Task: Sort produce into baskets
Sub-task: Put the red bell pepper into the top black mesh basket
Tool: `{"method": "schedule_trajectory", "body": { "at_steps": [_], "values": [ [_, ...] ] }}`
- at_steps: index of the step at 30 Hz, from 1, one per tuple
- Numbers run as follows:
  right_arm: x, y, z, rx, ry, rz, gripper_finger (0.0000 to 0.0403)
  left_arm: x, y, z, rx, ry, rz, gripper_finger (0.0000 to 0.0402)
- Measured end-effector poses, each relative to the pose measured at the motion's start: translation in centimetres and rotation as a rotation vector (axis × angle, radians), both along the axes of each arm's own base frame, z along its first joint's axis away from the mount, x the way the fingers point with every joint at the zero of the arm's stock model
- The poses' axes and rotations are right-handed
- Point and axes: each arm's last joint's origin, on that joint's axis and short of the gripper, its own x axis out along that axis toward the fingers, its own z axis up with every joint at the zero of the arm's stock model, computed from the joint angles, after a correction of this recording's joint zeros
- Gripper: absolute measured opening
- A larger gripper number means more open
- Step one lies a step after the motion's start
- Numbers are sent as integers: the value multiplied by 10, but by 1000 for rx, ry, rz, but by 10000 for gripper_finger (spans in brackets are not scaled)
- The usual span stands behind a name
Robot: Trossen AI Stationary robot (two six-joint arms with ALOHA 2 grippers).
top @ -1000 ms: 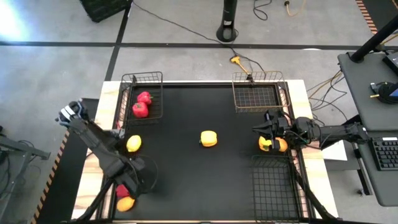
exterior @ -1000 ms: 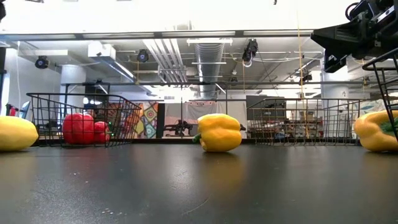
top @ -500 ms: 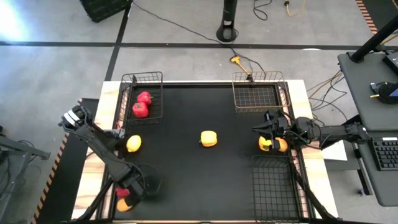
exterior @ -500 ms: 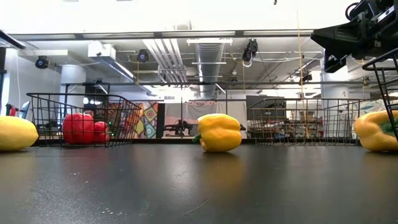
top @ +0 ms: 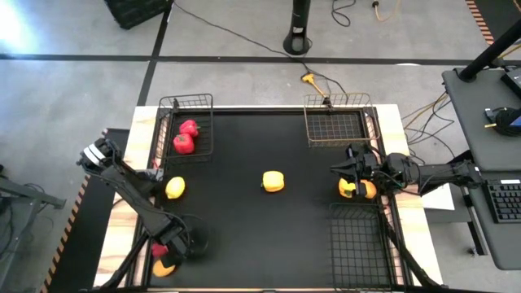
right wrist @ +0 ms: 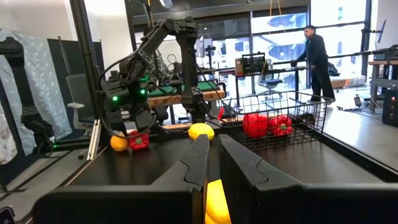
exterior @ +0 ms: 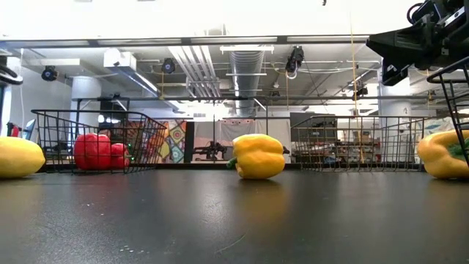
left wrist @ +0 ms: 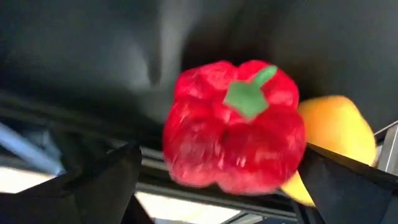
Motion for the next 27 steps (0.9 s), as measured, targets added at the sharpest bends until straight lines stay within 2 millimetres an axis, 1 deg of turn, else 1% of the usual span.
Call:
{"method": "schedule_trajectory", "body": {
  "at_steps": [9,14,17,22,25,27],
  "values": [
    [0,0,0,0,0,0,29,-9,12,-18,77,-1,-10,400],
    [0,0,0,0,0,0,29,-10,13,-22,66,5,-10,389],
    [0,0,0,0,0,0,29,-11,13,-23,60,19,-9,363],
    [0,0,0,0,0,0,29,-10,16,-24,73,29,30,298],
    [0,0,0,0,0,0,29,-1,15,-18,86,-14,58,262],
    [0,0,0,0,0,0,29,7,15,-12,107,-69,74,258]
  ]
}}
